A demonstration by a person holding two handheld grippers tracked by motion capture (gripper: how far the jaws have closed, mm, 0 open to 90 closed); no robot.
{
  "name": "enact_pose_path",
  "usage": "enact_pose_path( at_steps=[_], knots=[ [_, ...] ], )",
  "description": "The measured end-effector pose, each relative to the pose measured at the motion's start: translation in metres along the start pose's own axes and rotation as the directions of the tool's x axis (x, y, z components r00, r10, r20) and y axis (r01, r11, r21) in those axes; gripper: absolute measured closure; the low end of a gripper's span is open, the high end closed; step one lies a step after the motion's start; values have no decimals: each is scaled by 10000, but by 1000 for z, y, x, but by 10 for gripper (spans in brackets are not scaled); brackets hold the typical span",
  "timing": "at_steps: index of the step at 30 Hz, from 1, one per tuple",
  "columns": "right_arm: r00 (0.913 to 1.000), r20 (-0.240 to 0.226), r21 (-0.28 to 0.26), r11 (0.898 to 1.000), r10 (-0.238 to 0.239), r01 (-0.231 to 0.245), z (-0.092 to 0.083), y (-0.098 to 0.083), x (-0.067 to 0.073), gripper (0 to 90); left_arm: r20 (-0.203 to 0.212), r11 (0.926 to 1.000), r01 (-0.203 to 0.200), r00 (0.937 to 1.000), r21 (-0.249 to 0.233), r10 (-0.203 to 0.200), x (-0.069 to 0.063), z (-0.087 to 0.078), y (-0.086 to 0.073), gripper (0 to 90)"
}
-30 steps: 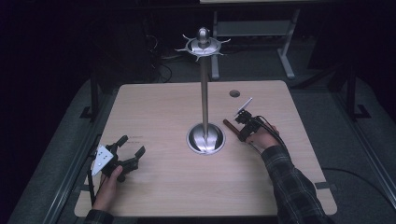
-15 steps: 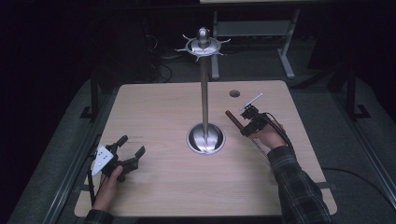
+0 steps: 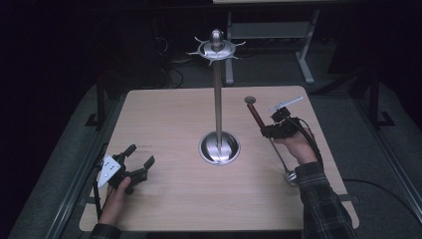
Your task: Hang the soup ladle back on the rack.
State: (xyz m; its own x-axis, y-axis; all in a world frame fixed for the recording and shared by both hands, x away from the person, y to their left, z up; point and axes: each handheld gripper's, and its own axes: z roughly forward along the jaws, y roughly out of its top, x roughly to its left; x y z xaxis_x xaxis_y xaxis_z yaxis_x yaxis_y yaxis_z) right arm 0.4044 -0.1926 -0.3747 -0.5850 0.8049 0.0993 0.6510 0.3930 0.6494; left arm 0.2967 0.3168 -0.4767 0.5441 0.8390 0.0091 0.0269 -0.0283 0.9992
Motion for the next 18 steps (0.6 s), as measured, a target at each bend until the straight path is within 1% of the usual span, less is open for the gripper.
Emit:
enact_pose_path(
  at_steps=[1, 3, 5, 8, 12, 14, 18],
  knots=[
    [10000, -58, -173, 9998, 61, -62, -3, -2, 0, 732, -3, 10000, 5, 10000, 1, -5, 0, 0, 0, 144],
    [10000, 19, -472, 9989, 18, -18, -7, -6, -1, 732, -2, 10000, 0, 10000, 0, 0, 0, 0, 0, 144],
    [10000, 0, -798, 9968, 49, -49, -13, -10, -1, 733, -3, 10000, 15, 10000, -10, -15, 0, 0, 0, 144],
    [10000, -17, -1112, 9938, 50, -52, -21, -13, -1, 732, -18, 10000, 6, 10000, -21, -6, 0, 0, 0, 144],
    [9999, -145, -1792, 9837, 90, -115, -32, -19, 0, 732, -45, 10000, 37, 10000, -27, -37, 0, 0, 0, 144],
    [9995, -303, -2062, 9785, 37, -98, -35, -20, -2, 733, -47, 10000, 35, 10000, -24, -35, 0, 0, 0, 144],
    [9993, -374, -2513, 9679, 11, -105, -42, -24, -2, 733, -52, 10000, 26, 10000, -38, -26, 0, 0, 0, 144]
  ],
)
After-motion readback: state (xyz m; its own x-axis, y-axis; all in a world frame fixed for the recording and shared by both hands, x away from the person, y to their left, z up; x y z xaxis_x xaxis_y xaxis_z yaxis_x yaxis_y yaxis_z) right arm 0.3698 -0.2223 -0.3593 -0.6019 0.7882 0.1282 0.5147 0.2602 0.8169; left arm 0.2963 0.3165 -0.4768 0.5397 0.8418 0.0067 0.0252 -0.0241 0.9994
